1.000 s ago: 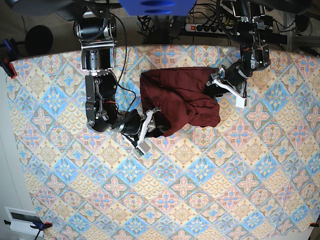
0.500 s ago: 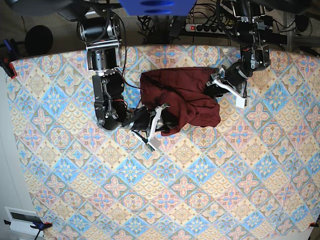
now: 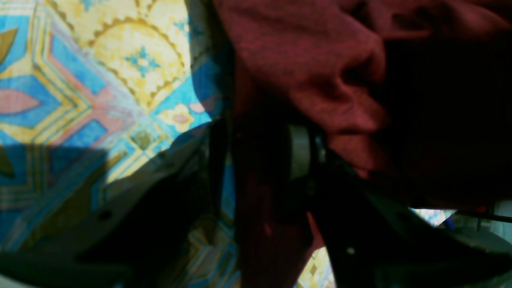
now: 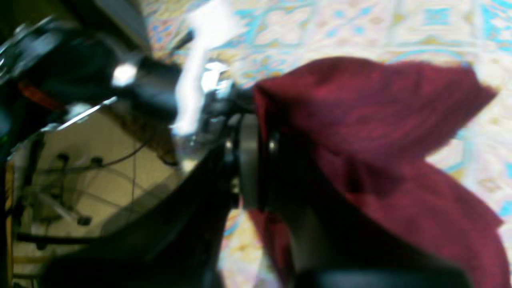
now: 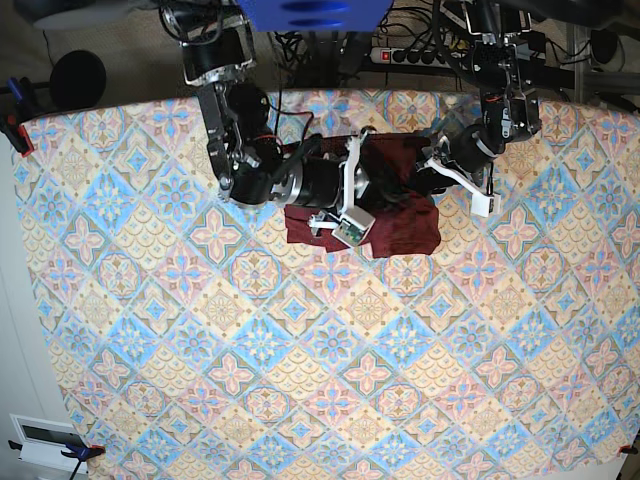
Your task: Layout the t-shirt on the table in an organized manner, then fold the t-shirt properly
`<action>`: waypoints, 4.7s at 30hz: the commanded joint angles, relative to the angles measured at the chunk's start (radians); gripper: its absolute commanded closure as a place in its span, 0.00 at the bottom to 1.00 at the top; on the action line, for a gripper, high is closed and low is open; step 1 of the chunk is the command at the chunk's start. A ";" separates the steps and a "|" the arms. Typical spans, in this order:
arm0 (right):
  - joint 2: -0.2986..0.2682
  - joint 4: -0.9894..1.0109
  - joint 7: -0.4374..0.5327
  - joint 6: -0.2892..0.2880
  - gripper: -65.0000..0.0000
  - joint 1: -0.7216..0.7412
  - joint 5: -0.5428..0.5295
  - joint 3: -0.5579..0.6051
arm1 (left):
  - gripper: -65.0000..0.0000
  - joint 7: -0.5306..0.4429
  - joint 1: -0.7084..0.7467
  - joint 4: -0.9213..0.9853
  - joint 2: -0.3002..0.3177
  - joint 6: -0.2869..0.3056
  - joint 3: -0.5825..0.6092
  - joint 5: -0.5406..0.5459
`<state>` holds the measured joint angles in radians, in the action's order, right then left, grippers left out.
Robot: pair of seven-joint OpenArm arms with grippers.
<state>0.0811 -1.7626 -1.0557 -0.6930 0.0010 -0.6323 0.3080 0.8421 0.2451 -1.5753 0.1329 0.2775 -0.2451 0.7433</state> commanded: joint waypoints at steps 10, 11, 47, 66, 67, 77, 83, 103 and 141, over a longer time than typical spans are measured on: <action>-0.027 -0.078 0.028 -0.005 0.99 -0.037 0.045 0.050 | 0.68 0.035 -0.010 0.008 0.147 0.006 0.000 0.293; -0.028 -0.078 0.028 -0.005 0.99 -0.037 0.045 0.059 | 0.68 0.038 -0.010 0.016 0.165 0.006 -0.006 0.330; -0.221 -0.090 0.005 -0.005 0.80 0.000 0.796 0.642 | 0.67 0.095 0.004 -0.247 0.182 0.006 0.040 0.348; -0.330 -0.219 0.035 -0.005 0.80 -0.094 0.796 0.415 | 0.68 0.092 0.084 -0.287 0.063 0.002 0.232 -0.097; -0.330 -0.219 0.035 -0.005 0.80 -0.094 0.796 0.415 | 0.68 0.093 0.084 -0.287 0.052 0.002 0.231 -0.115; -0.330 -0.222 0.070 -0.005 0.80 -0.098 0.791 0.306 | 0.99 0.085 0.118 -0.310 0.018 0.002 0.135 -0.161; -0.330 -0.222 0.090 -0.005 0.86 -0.098 0.651 0.176 | 1.00 0.085 0.159 -0.313 -0.025 0.009 -0.070 -0.159; -0.330 -0.222 0.090 -0.005 0.88 -0.062 0.397 0.021 | 0.57 0.213 0.267 -0.314 0.063 0.007 -0.175 0.157; -0.212 0.257 0.130 -0.005 1.00 0.331 0.116 0.050 | 0.84 0.067 0.106 -0.112 -0.187 0.009 -0.181 -0.166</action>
<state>-0.1349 -1.4895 -0.9512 -0.6979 0.2947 -0.5014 0.3645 0.8665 0.3363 -1.6863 -0.0601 0.3088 -0.4244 0.6247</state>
